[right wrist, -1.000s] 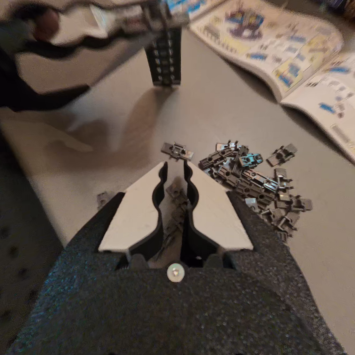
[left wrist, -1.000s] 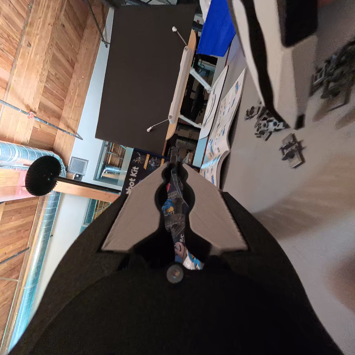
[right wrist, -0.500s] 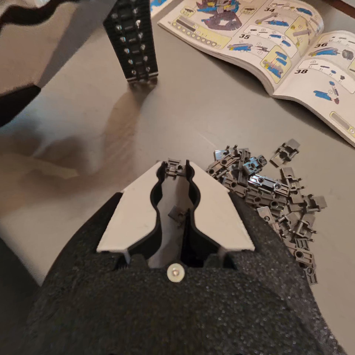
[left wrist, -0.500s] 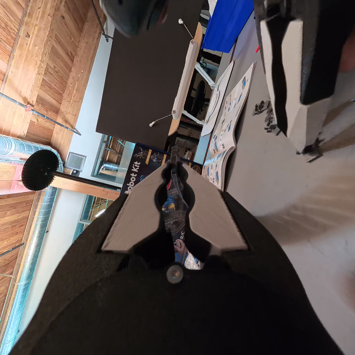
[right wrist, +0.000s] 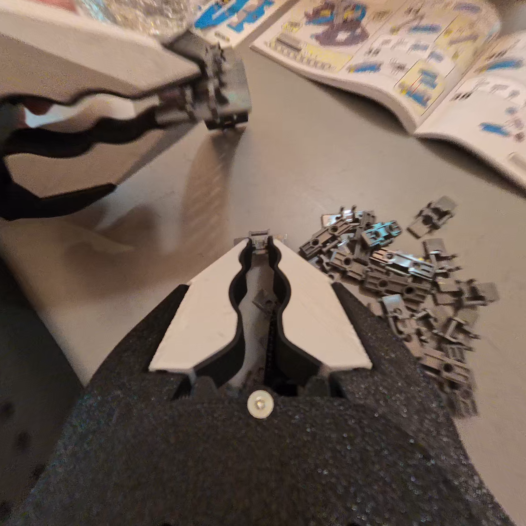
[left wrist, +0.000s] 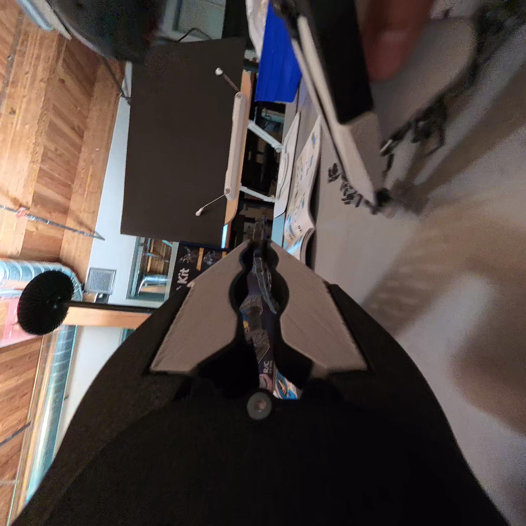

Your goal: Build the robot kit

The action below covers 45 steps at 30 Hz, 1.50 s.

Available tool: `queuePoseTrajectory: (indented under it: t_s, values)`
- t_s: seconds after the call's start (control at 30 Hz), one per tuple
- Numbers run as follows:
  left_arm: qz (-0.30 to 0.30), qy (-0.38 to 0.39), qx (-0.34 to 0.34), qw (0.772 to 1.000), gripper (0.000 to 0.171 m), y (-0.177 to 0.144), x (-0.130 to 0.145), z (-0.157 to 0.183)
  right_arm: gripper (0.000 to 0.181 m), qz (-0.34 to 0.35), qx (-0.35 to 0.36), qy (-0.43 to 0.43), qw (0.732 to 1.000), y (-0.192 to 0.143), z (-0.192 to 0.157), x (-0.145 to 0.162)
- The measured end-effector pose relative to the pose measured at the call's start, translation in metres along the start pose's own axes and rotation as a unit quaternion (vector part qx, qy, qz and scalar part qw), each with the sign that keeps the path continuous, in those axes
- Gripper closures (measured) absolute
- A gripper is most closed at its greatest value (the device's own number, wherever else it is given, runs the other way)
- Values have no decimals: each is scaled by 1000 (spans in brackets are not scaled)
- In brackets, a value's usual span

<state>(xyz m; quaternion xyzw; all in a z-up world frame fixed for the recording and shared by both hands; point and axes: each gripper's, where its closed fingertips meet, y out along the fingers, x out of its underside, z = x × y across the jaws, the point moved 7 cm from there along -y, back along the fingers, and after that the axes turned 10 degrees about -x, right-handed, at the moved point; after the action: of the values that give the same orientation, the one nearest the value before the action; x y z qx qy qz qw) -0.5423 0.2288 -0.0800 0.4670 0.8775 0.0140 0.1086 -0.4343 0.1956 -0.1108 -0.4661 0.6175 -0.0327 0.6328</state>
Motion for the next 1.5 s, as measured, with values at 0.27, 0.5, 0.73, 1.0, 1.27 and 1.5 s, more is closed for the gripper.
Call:
queuePoseTrajectory:
  t_s: [0.27, 0.5, 0.73, 1.0, 1.27, 1.5]
  values:
    - [27, 62, 29, 997, 165, -4, -10, 19, 170, 148, -69, -27, 986, -49, -14, -11]
    - [35, 85, 41, 995, 165, -5, -18, 30, 170, 123, -53, -35, 990, -37, -19, -11]
    - [35, 93, 45, 994, 165, -5, -18, 34, 170, 114, -56, -15, 992, -34, -14, -8]
    - [42, 117, 44, 991, 165, -7, -20, 38, 170, 109, -85, 16, 990, -31, -11, -5]
    - [44, 104, 47, 992, 165, -7, -20, 37, 170, 117, -94, 13, 989, -33, -10, -4]
    - [38, 106, 49, 992, 165, -7, -18, 37, 148, 112, -98, -26, 988, -30, -17, -6]
